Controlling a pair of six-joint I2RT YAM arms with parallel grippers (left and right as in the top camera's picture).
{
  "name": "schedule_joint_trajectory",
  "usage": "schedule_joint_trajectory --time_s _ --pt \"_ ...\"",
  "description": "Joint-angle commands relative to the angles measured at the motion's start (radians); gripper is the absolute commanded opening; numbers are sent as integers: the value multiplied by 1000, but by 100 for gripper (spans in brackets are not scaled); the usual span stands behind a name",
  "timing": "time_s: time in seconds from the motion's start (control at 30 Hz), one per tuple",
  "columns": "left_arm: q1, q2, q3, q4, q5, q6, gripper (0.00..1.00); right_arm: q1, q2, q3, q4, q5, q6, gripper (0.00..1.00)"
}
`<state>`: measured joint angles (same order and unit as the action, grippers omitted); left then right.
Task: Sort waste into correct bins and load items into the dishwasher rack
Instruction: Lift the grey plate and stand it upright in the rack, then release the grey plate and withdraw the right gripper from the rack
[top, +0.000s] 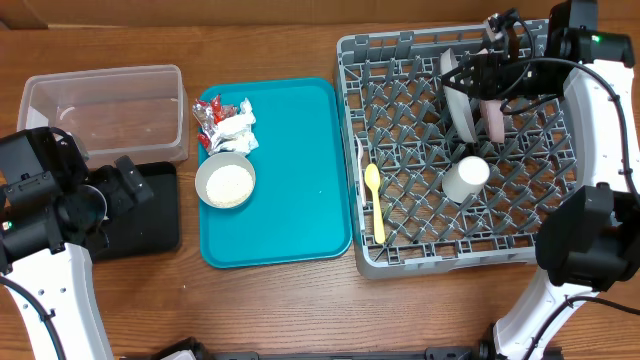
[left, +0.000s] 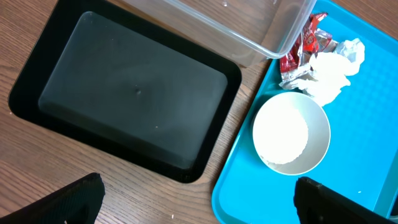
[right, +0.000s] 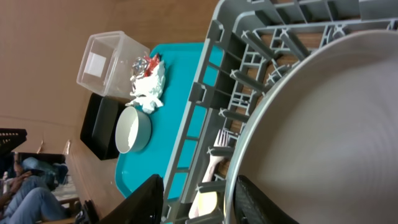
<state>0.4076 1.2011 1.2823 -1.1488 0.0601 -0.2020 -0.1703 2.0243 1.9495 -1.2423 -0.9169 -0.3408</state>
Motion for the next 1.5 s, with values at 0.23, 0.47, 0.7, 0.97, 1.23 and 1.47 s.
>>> schedule_joint_trajectory --time_s 0.23,0.47,0.7,0.97,1.23,1.47 --pt "5 3 16 1 8 23 100 60 -271 76 1 102 58 20" --pt "5 3 16 0 8 23 100 82 -250 72 -6 230 145 13" --pt "5 3 16 1 8 23 100 243 -156 65 -15 609 290 4" --pt "5 3 16 1 8 23 100 381 -22 65 -10 1032 455 4" --pt "5 3 16 0 8 23 100 371 -10 75 -15 1171 528 4" --pt "5 3 16 1 8 23 100 401 -57 130 -40 1056 501 18"
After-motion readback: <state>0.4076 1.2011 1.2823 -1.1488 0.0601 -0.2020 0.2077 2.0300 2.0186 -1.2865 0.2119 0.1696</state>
